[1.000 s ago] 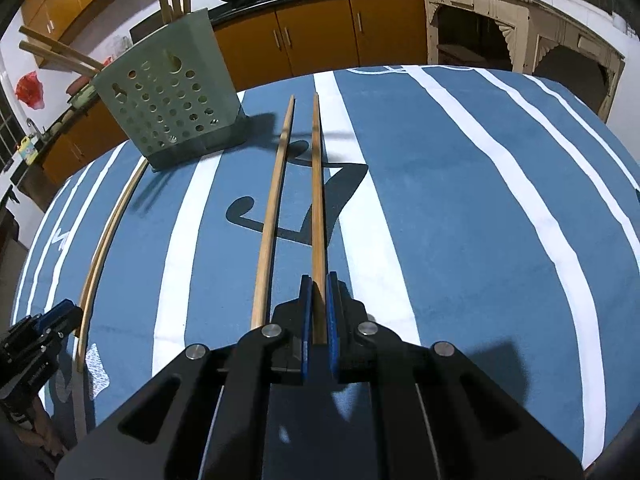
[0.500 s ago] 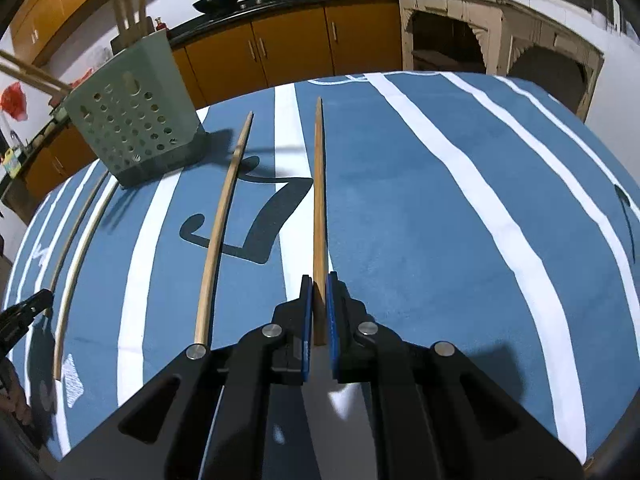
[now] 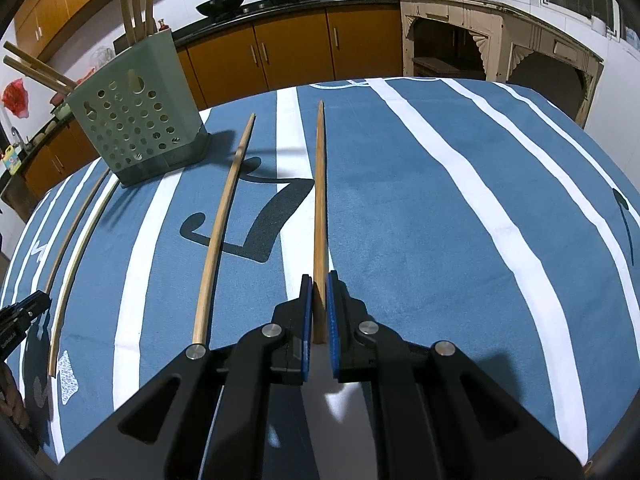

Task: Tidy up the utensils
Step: 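Lift the left gripper's chopstick upright while the right gripper lifts its chopstick, then carry the left gripper's chopstick over the green holder and lower it while the right gripper does likewise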

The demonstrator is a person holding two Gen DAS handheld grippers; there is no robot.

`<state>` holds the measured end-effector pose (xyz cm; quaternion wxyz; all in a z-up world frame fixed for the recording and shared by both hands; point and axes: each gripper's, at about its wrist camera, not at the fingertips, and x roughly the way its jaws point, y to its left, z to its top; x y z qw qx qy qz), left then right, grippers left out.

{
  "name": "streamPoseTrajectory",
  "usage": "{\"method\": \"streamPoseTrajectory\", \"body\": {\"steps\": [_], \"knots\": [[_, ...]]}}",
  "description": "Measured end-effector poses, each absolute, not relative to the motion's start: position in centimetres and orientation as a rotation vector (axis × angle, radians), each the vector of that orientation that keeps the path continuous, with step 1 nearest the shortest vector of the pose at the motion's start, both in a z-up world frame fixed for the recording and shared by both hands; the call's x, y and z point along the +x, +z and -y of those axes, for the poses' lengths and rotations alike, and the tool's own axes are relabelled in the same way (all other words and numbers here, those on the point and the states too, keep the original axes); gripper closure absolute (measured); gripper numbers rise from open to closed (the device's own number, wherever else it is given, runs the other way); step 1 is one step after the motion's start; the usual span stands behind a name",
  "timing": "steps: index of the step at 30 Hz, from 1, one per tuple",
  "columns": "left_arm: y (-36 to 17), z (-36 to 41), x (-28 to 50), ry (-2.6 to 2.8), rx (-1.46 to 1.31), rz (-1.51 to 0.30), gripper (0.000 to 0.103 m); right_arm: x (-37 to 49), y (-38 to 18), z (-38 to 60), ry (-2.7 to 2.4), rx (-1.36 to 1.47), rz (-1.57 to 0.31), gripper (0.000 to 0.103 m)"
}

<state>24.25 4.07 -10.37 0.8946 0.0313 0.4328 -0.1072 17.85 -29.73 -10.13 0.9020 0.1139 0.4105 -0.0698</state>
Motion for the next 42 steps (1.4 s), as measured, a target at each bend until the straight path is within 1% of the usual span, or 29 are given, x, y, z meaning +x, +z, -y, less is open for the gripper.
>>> {"method": "streamPoseTrajectory", "body": {"steps": [6,8,9,12,15,22,30,35,42], "knots": [[-10.4,-4.0,23.8,-0.205,0.068,-0.893,0.086,17.9,-10.1,29.8,-0.143,0.240,-0.849,0.094],[-10.4,-4.1,23.6,-0.199,0.057,-0.888,0.089,17.8,-10.1,29.8,-0.141,0.243,-0.848,0.095],[-10.4,-4.3,23.6,-0.196,0.052,-0.887,0.095,17.8,-10.1,29.9,-0.139,0.249,-0.845,0.095],[-10.3,-4.6,23.7,-0.205,0.047,-0.901,0.095,17.4,-9.9,29.6,-0.142,0.212,-0.832,0.095],[-9.5,-4.8,23.3,-0.207,0.072,-0.890,0.095,16.4,-8.5,29.1,-0.140,0.158,-0.773,0.095],[-4.4,-5.5,21.5,-0.224,0.108,-0.745,0.095,14.5,-3.9,28.7,-0.141,0.054,-0.611,0.095],[2.2,-6.5,20.2,-0.268,0.059,-0.566,0.095,13.4,1.1,29.2,-0.104,0.063,-0.459,0.095],[5.0,-6.5,20.0,-0.279,0.030,-0.498,0.095,13.1,3.7,29.3,-0.071,0.089,-0.387,0.095],[6.9,-6.4,20.2,-0.271,0.011,-0.468,0.095,13.4,5.3,29.6,-0.016,0.170,-0.357,0.095]]}}
